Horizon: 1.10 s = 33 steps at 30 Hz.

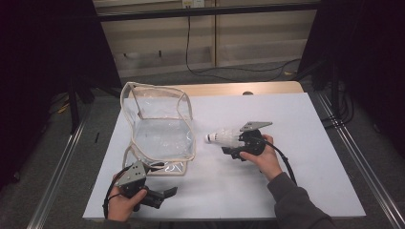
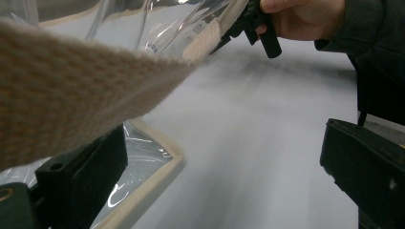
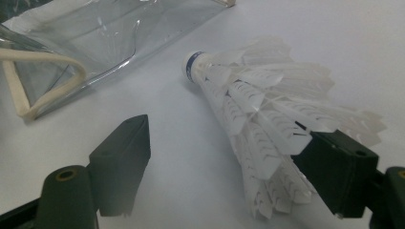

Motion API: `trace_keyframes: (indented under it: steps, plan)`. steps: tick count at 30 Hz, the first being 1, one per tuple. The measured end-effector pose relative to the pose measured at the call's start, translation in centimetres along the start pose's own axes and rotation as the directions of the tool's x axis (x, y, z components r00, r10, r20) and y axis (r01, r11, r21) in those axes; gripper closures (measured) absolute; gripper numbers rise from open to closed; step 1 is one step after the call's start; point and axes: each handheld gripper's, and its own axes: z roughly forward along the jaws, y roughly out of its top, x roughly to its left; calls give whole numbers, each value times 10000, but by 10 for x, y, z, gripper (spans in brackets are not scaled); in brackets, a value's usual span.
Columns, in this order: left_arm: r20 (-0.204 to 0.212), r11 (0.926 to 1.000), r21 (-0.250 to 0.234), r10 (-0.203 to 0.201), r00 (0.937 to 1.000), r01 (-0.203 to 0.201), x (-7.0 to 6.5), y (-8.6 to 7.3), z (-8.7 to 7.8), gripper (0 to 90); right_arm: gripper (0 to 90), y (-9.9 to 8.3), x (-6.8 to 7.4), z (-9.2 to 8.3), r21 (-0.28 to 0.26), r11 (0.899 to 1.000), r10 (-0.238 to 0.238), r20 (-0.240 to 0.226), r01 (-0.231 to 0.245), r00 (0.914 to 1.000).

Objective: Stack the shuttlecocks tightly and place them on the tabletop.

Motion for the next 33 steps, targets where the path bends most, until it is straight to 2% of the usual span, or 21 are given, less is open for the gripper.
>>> trace_keyframes:
  steps: [12, 19, 25, 27, 33]
  plan:
    - [18, 10000, 3, 3, 10000, -3, 0, 0, 0, 22, 272, 3, 4, 7, 63, 10000, -17, 20, 17, 10000]
    - [14, 10000, 4, 23, 10000, -23, 0, 0, 0, 22, 282, 4, 5, 11, 65, 9999, 153, 200, -154, 9997]
    - [9, 10000, -18, -13, 10000, 13, 0, 0, 0, 23, 291, 5, 5, 14, -27, 9988, 496, 401, -495, 9980]
    - [7, 10000, -16, -2, 10000, 2, 0, 0, 0, 23, 291, 5, 4, 15, -22, 9990, 448, 457, -447, 9980]
    - [15, 10000, -39, -48, 10000, 48, 0, -1, 0, 23, 372, 4, 5, 18, 44, 9987, 495, 649, -499, 9967]
